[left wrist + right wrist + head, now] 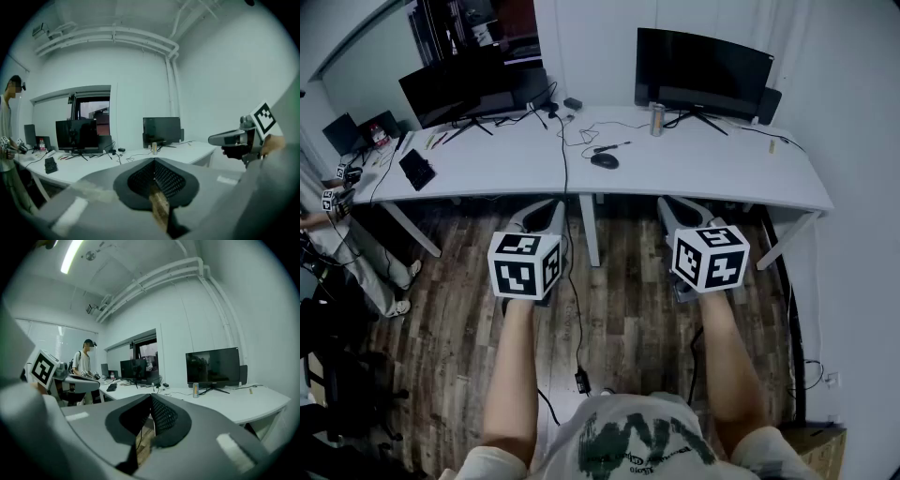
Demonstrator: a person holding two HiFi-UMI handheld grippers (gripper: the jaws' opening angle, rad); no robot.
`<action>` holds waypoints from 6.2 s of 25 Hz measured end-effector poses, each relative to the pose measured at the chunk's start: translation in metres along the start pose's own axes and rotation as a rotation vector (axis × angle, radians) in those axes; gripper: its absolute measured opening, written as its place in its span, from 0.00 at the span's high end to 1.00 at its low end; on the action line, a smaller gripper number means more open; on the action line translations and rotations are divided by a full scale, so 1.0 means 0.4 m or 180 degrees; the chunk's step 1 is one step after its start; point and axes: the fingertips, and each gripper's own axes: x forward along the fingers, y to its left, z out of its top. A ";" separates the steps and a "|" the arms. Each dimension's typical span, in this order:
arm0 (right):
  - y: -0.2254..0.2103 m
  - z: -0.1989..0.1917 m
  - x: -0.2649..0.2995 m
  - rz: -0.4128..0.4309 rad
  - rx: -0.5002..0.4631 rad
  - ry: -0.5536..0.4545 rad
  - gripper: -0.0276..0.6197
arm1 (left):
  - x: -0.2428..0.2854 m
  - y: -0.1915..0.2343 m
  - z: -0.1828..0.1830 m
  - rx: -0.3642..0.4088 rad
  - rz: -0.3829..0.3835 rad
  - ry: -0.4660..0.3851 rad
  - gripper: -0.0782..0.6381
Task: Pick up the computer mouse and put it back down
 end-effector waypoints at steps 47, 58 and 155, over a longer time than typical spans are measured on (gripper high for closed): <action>-0.277 0.011 0.515 0.0729 -0.0317 0.0330 0.49 | 0.500 0.161 0.059 -0.0171 0.0384 0.0129 0.89; -0.375 0.013 0.607 0.0919 -0.0287 0.0376 0.48 | 0.621 0.155 0.077 -0.0159 0.0560 0.0197 0.89; -0.401 -0.206 1.252 0.0640 -0.0298 0.1528 0.47 | 1.135 0.523 -0.030 -0.0076 -0.0318 0.0461 0.89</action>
